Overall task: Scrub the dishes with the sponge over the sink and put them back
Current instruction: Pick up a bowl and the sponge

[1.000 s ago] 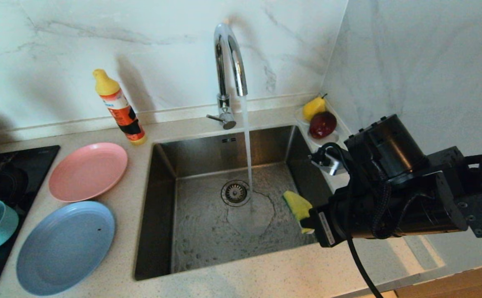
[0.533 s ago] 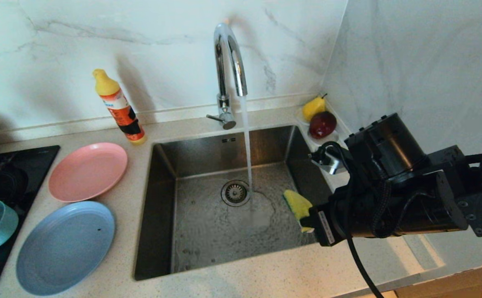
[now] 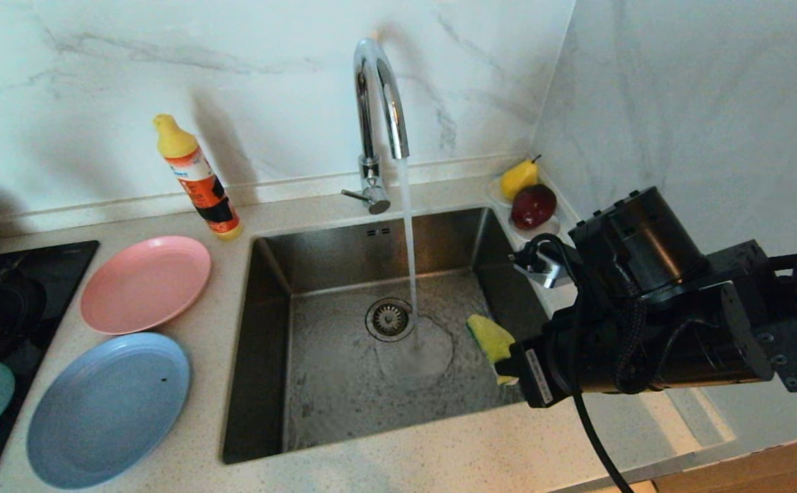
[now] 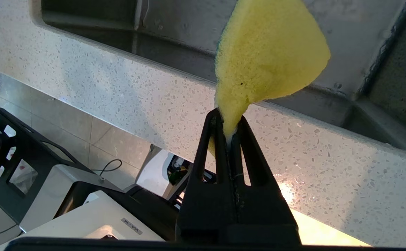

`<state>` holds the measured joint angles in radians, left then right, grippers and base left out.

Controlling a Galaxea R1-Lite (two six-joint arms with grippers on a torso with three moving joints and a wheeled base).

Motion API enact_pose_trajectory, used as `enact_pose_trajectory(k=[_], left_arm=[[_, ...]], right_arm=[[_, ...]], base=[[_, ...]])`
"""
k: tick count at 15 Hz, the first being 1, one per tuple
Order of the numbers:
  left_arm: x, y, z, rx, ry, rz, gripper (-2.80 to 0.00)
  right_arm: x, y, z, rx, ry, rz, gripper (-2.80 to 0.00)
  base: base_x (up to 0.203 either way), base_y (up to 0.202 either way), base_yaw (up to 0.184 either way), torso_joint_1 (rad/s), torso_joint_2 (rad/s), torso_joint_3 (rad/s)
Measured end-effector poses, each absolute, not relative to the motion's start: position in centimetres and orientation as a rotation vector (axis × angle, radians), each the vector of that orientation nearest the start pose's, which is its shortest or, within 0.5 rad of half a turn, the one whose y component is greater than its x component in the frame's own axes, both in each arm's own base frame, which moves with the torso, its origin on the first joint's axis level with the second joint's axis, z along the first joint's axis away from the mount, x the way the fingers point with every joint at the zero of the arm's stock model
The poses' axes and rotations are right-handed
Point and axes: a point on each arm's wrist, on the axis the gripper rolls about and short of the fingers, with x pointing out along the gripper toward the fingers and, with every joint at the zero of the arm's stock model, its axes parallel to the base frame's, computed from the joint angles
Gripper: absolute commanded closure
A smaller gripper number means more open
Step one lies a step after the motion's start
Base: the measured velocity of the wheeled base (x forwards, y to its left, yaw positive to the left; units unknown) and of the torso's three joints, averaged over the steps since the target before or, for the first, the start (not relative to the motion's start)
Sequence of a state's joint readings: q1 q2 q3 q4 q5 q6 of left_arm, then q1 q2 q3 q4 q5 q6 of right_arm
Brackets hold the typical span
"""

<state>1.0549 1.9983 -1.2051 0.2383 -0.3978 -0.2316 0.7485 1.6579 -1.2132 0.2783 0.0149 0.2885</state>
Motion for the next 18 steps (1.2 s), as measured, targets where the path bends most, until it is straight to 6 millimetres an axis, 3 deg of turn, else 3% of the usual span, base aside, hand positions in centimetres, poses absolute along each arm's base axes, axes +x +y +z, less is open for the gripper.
enact_pose_trajectory(k=[6, 10, 14, 18], left_arm=[[18.3, 30.6, 12.3, -0.899, 0.695, 0.701, 0.0], [17.7, 29.3, 16.0, -0.86, 0.608, 0.696, 0.0], [17.1, 25.1, 22.8, -0.754, 0.464, 0.573, 0.0], [19.3, 18.6, 28.3, -0.662, 0.45, 0.365, 0.0]], right_arm=[[21.5, 20.0, 22.6, 0.0, 0.783, 0.618, 0.0], [21.5, 20.0, 22.8, 0.003, 0.778, 0.62, 0.0], [21.4, 19.9, 22.7, 0.002, 0.781, 0.619, 0.0], [21.3, 19.8, 22.6, 0.0, 0.785, 0.619, 0.0]], base=[[0.0, 0.0, 0.0, 0.0, 0.0, 0.0], [0.0, 0.0, 0.0, 0.0, 0.0, 0.0], [0.0, 0.0, 0.0, 0.0, 0.0, 0.0], [0.0, 0.0, 0.0, 0.0, 0.0, 0.0]])
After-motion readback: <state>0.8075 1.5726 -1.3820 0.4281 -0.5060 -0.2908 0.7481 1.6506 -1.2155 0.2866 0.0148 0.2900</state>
